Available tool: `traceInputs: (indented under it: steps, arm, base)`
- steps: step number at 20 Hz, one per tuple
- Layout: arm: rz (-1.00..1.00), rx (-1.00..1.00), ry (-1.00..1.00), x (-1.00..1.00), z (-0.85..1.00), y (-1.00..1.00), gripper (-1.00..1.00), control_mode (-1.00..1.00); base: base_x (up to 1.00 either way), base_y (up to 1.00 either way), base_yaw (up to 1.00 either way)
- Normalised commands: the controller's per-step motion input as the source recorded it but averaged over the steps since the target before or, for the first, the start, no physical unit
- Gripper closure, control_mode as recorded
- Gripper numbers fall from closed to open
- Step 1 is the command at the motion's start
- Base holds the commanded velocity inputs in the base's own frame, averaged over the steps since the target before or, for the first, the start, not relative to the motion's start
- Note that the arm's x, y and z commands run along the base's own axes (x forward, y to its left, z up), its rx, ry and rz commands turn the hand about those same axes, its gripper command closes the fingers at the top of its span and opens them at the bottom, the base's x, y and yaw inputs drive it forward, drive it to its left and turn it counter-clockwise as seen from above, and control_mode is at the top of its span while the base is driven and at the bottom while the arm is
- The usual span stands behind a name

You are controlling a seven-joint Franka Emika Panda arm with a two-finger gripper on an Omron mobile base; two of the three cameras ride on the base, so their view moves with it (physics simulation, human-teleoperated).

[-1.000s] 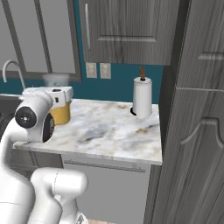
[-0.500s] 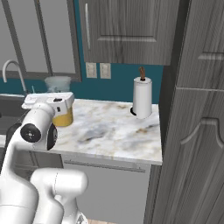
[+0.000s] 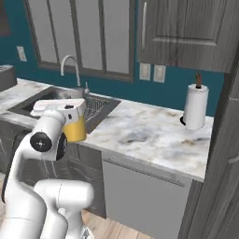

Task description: Place the pitcher and cup on the dining counter for serving.

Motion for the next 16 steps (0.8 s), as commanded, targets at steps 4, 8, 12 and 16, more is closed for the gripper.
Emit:
traceInputs:
  steps: [4,8,12,16]
  arm:
    - [0.00,0.00,0.00,0.00,0.00,0.00,1.00,1.00]
    - [0.00,0.00,0.00,0.00,0.00,0.00,1.00,1.00]
    - [0.00,0.00,0.00,0.00,0.00,0.00,1.00,1.00]
    - [0.00,0.00,0.00,0.00,0.00,0.00,1.00,1.00]
  base:
    - [-0.51,0.00,0.91]
    - [-0.30,0.06,0.97]
    - [-0.08,0.24,0.98]
    - [-0.08,0.30,1.00]
